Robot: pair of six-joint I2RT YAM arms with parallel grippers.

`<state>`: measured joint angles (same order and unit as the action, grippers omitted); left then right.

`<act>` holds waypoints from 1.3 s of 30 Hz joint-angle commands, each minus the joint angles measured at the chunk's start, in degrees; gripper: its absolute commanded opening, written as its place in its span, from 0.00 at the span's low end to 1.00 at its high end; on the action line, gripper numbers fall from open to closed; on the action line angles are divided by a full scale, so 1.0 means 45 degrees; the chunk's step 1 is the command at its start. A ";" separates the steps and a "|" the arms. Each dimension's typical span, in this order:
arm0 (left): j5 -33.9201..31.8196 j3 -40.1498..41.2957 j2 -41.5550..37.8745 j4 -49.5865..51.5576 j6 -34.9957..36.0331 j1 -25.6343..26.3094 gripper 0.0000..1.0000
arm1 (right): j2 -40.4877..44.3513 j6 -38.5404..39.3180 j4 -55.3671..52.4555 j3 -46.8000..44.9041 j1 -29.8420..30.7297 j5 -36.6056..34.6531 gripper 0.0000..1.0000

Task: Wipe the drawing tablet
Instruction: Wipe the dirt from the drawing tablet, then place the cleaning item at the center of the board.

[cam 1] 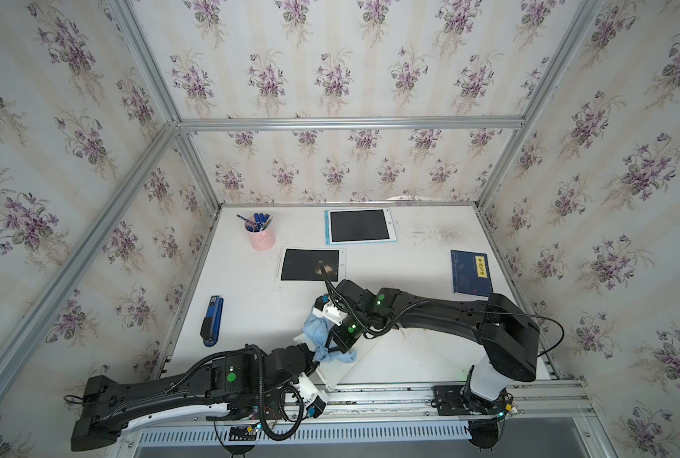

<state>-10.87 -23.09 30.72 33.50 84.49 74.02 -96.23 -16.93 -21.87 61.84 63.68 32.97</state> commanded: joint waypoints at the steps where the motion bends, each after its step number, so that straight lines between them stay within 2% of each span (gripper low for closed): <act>1: -0.0552 -0.0063 -0.0044 -0.1389 0.0678 -0.0023 0.00 | 0.0321 -0.0150 -0.0128 -0.1112 0.0205 0.2002 0.00; 3: -0.0570 -0.0063 -0.0069 -0.1371 0.0670 -0.0004 0.00 | 0.0275 -0.0341 -0.0016 -0.1812 -0.0018 0.1657 0.00; 6: -0.0562 -0.0054 -0.0069 -0.1369 0.0697 -0.0003 0.00 | -0.0125 -0.0906 0.0298 -0.2782 -0.1178 0.1012 0.00; 9: -0.0576 -0.0082 -0.0098 -0.1369 0.0697 0.0000 0.00 | -0.0237 -0.1780 0.0831 -0.3693 -0.3350 0.0214 0.00; 11: -0.0610 -0.0082 -0.0174 -0.1335 0.0705 0.0035 0.00 | -0.0219 -0.2115 0.0762 -0.4028 -0.4930 -0.0848 0.00; 15: -0.0698 -0.0083 -0.0303 -0.1316 0.0698 0.0058 0.00 | 0.0050 -0.2277 0.0218 -0.3994 -0.6934 -0.2414 0.00; 20: -0.0916 -0.0153 -0.0400 -0.1610 0.0382 0.0075 0.00 | 0.1664 -0.2195 -0.0427 -0.2999 -0.7120 -0.3114 0.00; 23: -0.1334 -0.0342 -0.0355 -0.2156 -0.0272 0.0075 0.00 | 0.2661 -0.2078 -0.1366 -0.1871 -0.7121 -0.4480 0.00; 27: -0.1546 -0.1728 0.0135 -0.2330 -0.2595 0.0075 0.00 | 0.4169 -0.2405 -0.1653 -0.0801 -0.7642 -0.5232 0.00; 28: -0.1571 -0.2231 0.0329 -0.2508 -0.3634 0.0065 0.00 | 0.4488 -0.2477 -0.1728 -0.0564 -0.7681 -0.5480 0.00; 30: -0.2083 -0.3414 0.1053 -0.2862 -0.6365 0.0016 0.00 | 0.4896 -0.2493 -0.2017 -0.0131 -0.7724 -0.6271 0.00; 32: -0.3101 -0.5810 0.2464 -0.1537 -0.9940 -0.0343 0.00 | 0.5163 -0.2357 -0.2435 0.0221 -0.7755 -0.7358 0.00; 33: -0.2888 -0.6881 0.3086 -0.0521 -1.1371 -0.0734 0.00 | 0.5242 -0.2318 -0.2647 0.0338 -0.7764 -0.7849 0.00; 36: 0.0584 -0.9819 0.4753 0.2094 -1.5140 -0.3005 0.00 | 0.5476 -0.2254 -0.3101 0.0364 -0.7784 -0.9080 0.00; 39: 0.5624 -1.1063 0.5702 0.2954 -1.7651 -0.5742 0.00 | 0.5627 -0.2335 -0.3413 0.0304 -0.7817 -0.9677 0.00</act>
<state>-6.22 -70.11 54.13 37.87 25.23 54.19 -71.59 -27.18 -34.28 63.16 28.51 -4.16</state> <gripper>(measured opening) 0.102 0.081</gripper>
